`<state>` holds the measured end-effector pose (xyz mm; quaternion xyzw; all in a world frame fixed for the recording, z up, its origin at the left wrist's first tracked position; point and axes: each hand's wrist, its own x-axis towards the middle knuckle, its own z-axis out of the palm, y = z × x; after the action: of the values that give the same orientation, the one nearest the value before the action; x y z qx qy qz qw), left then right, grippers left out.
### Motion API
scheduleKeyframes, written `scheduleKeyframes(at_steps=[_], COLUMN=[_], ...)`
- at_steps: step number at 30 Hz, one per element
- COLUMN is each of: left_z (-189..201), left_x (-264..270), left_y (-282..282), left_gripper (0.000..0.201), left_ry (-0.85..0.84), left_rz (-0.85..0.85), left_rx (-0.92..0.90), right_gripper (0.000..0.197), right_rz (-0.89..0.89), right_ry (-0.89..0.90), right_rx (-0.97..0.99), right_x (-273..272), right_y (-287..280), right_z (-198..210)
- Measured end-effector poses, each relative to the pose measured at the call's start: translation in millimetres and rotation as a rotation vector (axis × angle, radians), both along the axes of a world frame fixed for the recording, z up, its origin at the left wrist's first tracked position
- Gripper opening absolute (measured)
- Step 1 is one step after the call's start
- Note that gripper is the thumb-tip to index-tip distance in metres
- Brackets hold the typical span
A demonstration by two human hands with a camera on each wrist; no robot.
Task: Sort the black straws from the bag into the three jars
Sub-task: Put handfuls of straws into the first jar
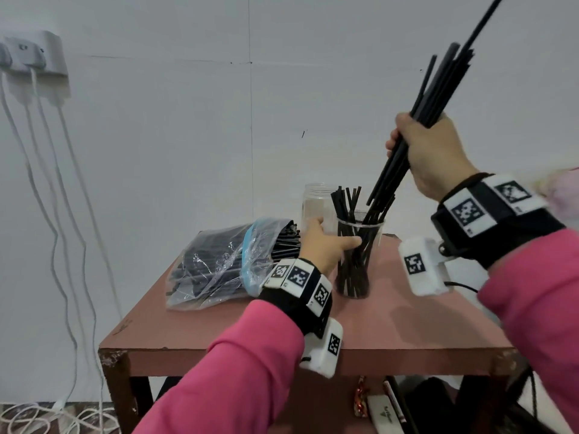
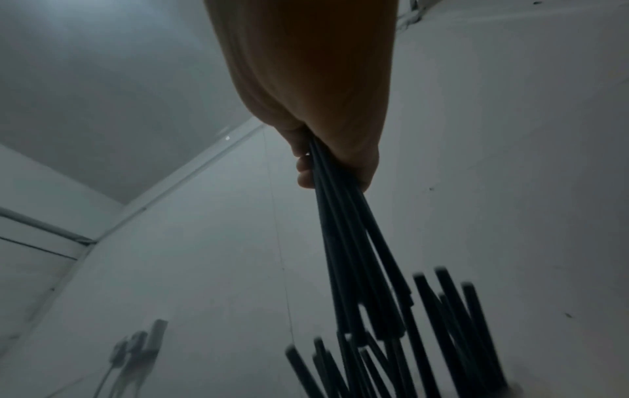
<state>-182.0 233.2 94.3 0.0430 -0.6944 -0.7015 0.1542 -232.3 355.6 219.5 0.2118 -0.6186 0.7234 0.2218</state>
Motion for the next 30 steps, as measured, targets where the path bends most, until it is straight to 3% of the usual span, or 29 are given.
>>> scheduleKeyframes(at_steps=[4, 12, 17, 21, 25, 28, 30], left_z=[-3.3, -13.8, -15.9, -17.2, -17.8, -19.4, -20.1], left_x=[-16.9, -33.4, -38.1, -38.7, -41.0, -44.0, -44.2], left_y=[12.7, 19.5, 18.9, 19.1, 18.7, 17.8, 17.1], left_gripper=[0.094, 0.085, 0.077, 0.076, 0.076, 0.073, 0.072], left_ry=[0.029, 0.064, 0.089, 0.092, 0.087, 0.088, 0.095], left_rz=[-0.035, -0.021, -0.027, -0.030, -0.023, -0.025, -0.023], left_rx=[-0.008, 0.027, -0.012, -0.049, -0.052, -0.056, -0.069], right_gripper=[0.008, 0.003, 0.019, 0.029, 0.034, 0.041, 0.055], right_rz=[-0.032, -0.145, -0.228, -0.534, -0.698, -0.720, -0.725], right_ry=[-0.060, -0.028, 0.047, 0.251, 0.203, 0.131, 0.102], right_rx=[0.055, 0.328, 0.525, 0.871, 1.202, 1.238, 1.187], right_x=[-19.8, -28.4, -29.8, -37.8, -35.9, -31.9, -30.2], right_y=[-13.9, -21.5, -21.1, -23.4, -24.6, -25.4, -26.1], right_z=[-29.7, -70.3, -84.4, -94.1, -96.3, -96.1, -94.6])
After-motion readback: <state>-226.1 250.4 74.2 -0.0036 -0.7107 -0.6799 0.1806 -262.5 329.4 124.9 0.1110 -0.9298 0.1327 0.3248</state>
